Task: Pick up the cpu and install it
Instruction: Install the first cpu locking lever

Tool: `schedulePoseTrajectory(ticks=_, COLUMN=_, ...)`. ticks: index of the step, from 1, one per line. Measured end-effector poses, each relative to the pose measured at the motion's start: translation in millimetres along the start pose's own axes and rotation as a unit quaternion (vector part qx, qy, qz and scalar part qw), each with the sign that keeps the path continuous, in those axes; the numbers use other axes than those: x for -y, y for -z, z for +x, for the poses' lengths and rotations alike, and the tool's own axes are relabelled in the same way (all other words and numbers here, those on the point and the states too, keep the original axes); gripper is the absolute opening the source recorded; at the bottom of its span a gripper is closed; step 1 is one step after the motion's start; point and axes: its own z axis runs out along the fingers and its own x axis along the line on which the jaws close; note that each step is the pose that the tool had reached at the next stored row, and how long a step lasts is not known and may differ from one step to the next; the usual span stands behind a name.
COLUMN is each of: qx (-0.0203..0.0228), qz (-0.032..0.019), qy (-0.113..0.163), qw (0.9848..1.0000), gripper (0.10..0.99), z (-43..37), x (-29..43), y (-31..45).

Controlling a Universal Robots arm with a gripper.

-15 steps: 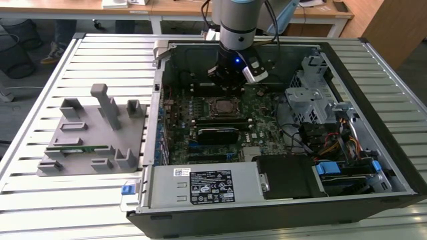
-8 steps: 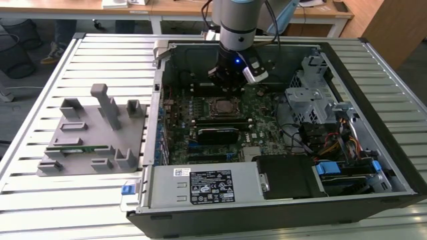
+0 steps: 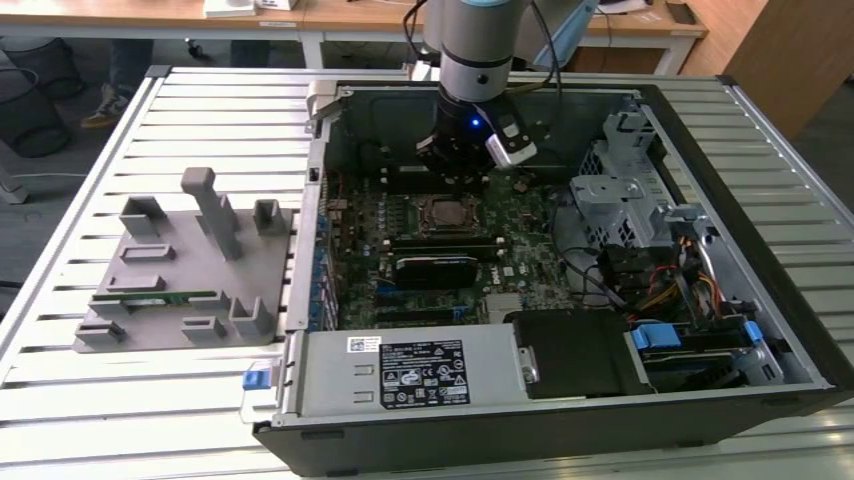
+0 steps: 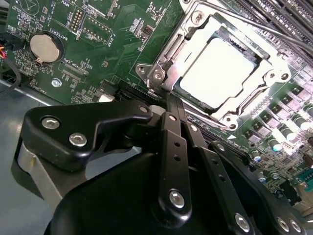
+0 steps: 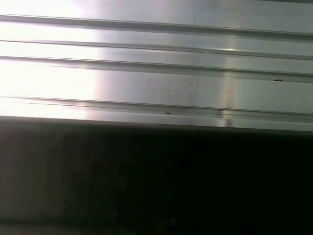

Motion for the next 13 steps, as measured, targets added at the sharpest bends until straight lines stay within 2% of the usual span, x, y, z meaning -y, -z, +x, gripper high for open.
schedulePoseTrajectory(ticks=3, qx=0.0008, qz=-0.0011, qy=0.0, qw=1.0, gripper=0.114, z=-0.3, x=-0.5, y=0.8)
schedulePoseTrajectory(ticks=10, qx=0.0001, qz=0.0002, qy=0.0, qw=1.0, gripper=0.114, z=-0.1, x=-0.2, y=2.8)
schedulePoseTrajectory(ticks=13, qx=-0.0002, qz=0.0059, qy=0.0, qw=1.0, gripper=0.114, z=-0.1, x=-0.2, y=2.8)
